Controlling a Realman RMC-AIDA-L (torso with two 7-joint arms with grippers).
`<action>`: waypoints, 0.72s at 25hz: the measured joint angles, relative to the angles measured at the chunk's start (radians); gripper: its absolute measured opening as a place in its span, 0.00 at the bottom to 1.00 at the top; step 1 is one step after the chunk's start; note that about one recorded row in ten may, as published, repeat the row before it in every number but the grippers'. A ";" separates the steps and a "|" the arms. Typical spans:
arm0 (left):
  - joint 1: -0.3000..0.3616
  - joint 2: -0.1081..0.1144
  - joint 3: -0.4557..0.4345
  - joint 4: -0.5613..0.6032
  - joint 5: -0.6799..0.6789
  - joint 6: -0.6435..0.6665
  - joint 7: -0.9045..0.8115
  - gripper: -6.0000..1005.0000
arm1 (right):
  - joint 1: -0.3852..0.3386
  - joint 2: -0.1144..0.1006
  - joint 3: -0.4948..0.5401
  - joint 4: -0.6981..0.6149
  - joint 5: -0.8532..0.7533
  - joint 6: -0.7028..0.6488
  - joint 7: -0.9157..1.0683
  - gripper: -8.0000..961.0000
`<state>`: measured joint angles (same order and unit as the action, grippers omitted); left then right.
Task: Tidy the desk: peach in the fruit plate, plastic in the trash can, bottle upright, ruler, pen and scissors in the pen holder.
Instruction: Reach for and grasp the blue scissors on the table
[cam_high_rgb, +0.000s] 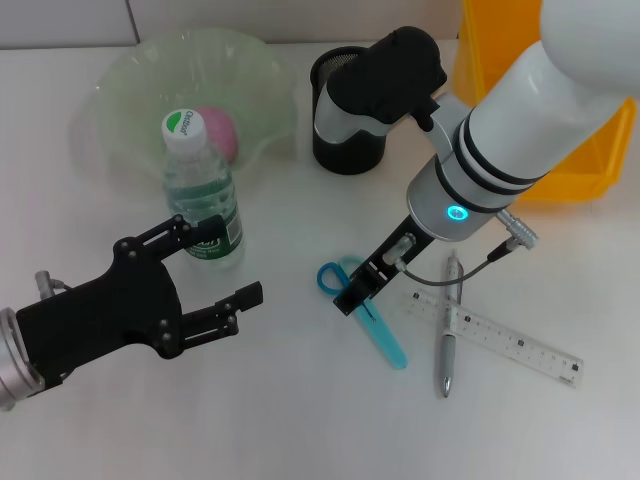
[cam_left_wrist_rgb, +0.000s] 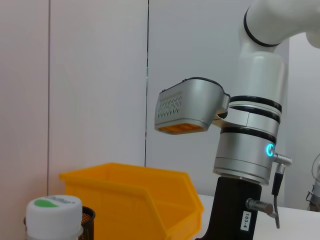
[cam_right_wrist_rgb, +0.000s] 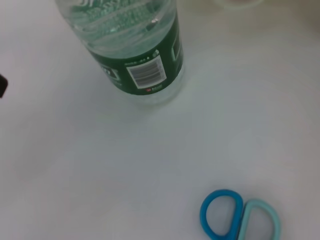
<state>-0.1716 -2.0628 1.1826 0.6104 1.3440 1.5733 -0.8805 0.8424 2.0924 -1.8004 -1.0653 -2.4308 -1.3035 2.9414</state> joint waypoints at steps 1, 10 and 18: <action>0.000 0.000 0.000 0.000 0.000 0.000 0.000 0.81 | 0.000 0.000 -0.005 0.000 0.000 0.002 0.000 0.72; 0.001 0.000 0.000 0.000 0.001 0.001 0.000 0.81 | -0.002 0.000 -0.019 0.004 0.001 0.014 0.000 0.70; 0.001 0.000 0.000 0.000 0.001 0.001 -0.001 0.81 | 0.000 0.000 -0.021 0.017 0.005 0.018 0.000 0.66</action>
<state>-0.1702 -2.0632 1.1827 0.6105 1.3453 1.5739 -0.8818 0.8426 2.0923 -1.8210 -1.0488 -2.4262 -1.2851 2.9411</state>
